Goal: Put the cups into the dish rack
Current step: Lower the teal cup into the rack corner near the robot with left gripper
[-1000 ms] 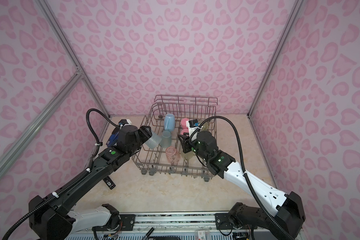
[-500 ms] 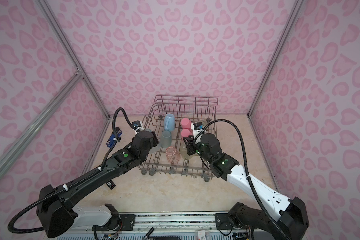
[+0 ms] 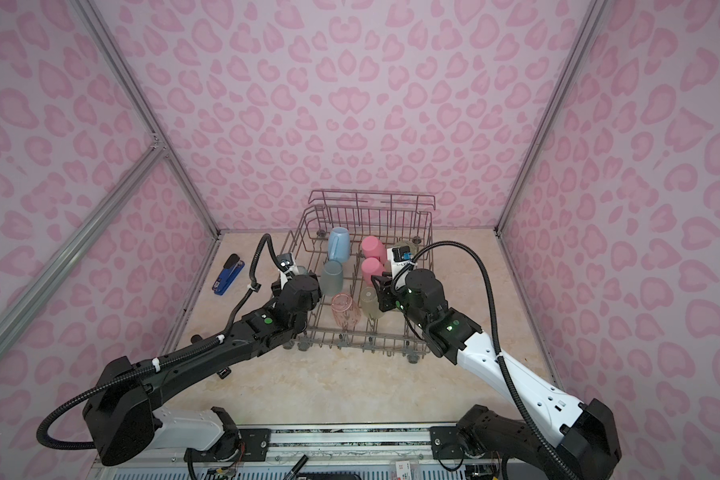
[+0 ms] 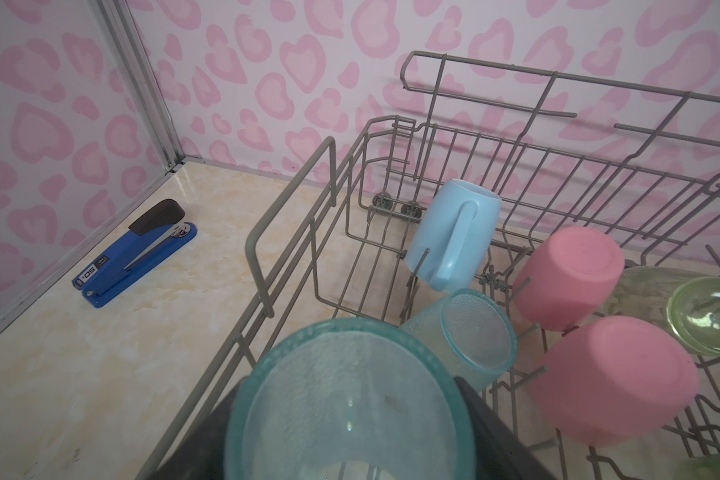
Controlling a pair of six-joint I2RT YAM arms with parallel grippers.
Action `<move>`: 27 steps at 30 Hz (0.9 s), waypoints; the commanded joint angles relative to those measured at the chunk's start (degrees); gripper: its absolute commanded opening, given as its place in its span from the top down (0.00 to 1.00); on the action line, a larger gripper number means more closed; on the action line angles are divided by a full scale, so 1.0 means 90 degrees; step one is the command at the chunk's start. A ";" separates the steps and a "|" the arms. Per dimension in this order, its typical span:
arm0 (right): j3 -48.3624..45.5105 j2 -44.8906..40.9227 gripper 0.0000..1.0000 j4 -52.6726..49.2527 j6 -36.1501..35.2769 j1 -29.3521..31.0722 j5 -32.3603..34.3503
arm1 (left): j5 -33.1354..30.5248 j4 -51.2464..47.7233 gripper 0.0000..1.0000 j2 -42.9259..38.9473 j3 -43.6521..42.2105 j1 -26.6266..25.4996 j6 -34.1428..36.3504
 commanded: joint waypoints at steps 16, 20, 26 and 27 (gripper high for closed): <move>-0.0091 -0.0042 0.68 -0.0012 0.0115 -0.0011 0.0036 | -0.0187 0.1835 0.36 0.0363 -0.0889 -0.0068 0.0318; -0.0095 -0.0035 0.68 -0.0016 0.0121 -0.0004 0.0058 | -0.0175 0.1936 0.36 0.0455 -0.1036 -0.0089 0.0232; -0.0103 -0.0012 0.68 -0.0007 0.0139 -0.0011 0.0049 | -0.0181 0.1923 0.36 0.0528 -0.1175 -0.0125 0.0027; -0.0116 -0.0013 0.68 -0.0007 0.0136 -0.0008 0.0049 | -0.0181 0.1925 0.36 0.0548 -0.1202 -0.0128 0.0002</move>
